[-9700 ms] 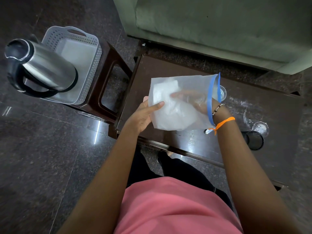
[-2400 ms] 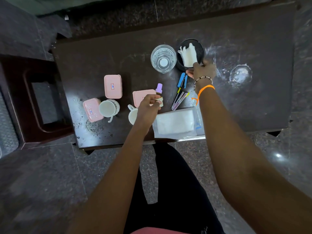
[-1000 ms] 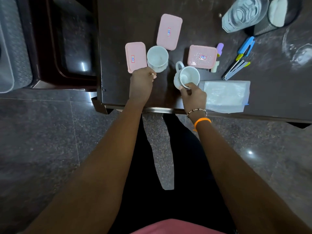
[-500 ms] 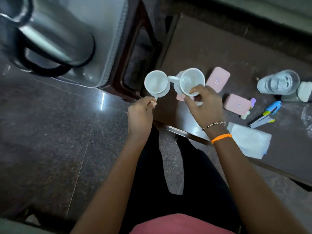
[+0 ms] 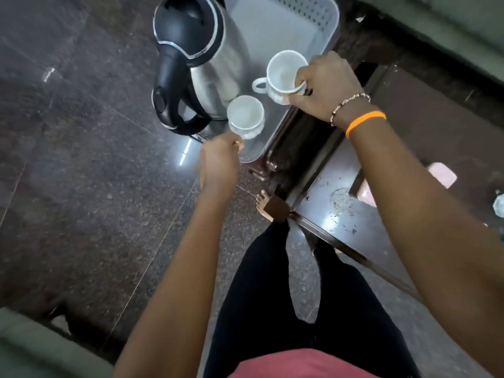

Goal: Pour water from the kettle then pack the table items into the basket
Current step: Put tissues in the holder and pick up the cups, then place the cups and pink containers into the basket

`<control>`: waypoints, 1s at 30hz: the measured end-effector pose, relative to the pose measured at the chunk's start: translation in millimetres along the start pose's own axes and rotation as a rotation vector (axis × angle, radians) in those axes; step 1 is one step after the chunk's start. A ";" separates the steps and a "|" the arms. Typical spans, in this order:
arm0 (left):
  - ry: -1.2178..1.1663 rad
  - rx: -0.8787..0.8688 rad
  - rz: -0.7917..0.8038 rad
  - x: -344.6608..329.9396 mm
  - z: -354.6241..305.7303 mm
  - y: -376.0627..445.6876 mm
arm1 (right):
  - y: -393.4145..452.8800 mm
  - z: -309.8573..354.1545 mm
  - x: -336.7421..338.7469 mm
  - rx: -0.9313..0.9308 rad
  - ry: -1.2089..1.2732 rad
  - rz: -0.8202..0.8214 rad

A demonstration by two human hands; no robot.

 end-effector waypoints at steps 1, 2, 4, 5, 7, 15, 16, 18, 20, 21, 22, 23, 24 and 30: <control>0.027 -0.002 0.051 -5.2 2.4 5.5 | 8.2 2.0 -4.5 0.014 -0.049 0.018; 0.063 -0.001 0.091 -9.8 4.8 10.6 | 16.3 3.7 -9.1 0.022 -0.090 0.033; 0.128 -0.007 0.134 -16.4 8.6 17.6 | 30.1 8.9 -19.5 0.047 -0.182 0.080; 0.147 -0.012 0.142 -18.5 9.2 19.6 | 34.8 11.0 -25.3 0.062 -0.231 0.114; 0.183 -0.018 0.151 -21.5 9.5 23.3 | 40.3 13.5 -35.7 0.072 -0.293 0.185; 0.260 -0.032 0.243 -35.5 7.9 21.9 | 40.8 2.4 -51.6 -0.085 -0.189 0.226; 0.253 -0.043 0.212 -32.5 6.7 19.7 | 38.1 0.0 -51.2 -0.105 -0.147 0.222; 0.203 -0.057 0.104 -21.9 4.4 15.9 | 30.0 -2.6 -46.7 -0.132 -0.047 0.154; 0.138 -0.085 0.008 -11.8 -5.3 6.8 | 15.6 -8.5 -36.5 -0.170 0.083 0.055; 0.108 -0.095 -0.004 -11.4 -10.2 0.3 | 6.2 -12.9 -31.5 -0.182 0.132 0.002; 0.091 -0.117 0.007 -12.0 -17.7 -5.1 | -4.7 -16.8 -29.7 -0.194 0.170 -0.057; 0.067 -0.137 0.020 -13.8 -23.2 -7.1 | -16.1 -18.1 -28.7 -0.209 0.216 -0.096; 0.046 -0.143 0.015 -11.4 -26.1 -6.6 | -25.3 -13.5 -32.0 -0.211 0.280 -0.098; -0.032 -0.217 0.296 -97.6 -98.6 -72.4 | -167.7 -89.3 -50.0 -0.440 0.451 -0.028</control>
Point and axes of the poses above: each hand's wrist, its own y-axis towards the middle knuckle, its own x-axis out of the back of the hand, z = x × y, the point moved 8 cm from there along y, towards the middle knuckle, and after that the axes turned 3 degrees about -y, right-handed, at the moved point
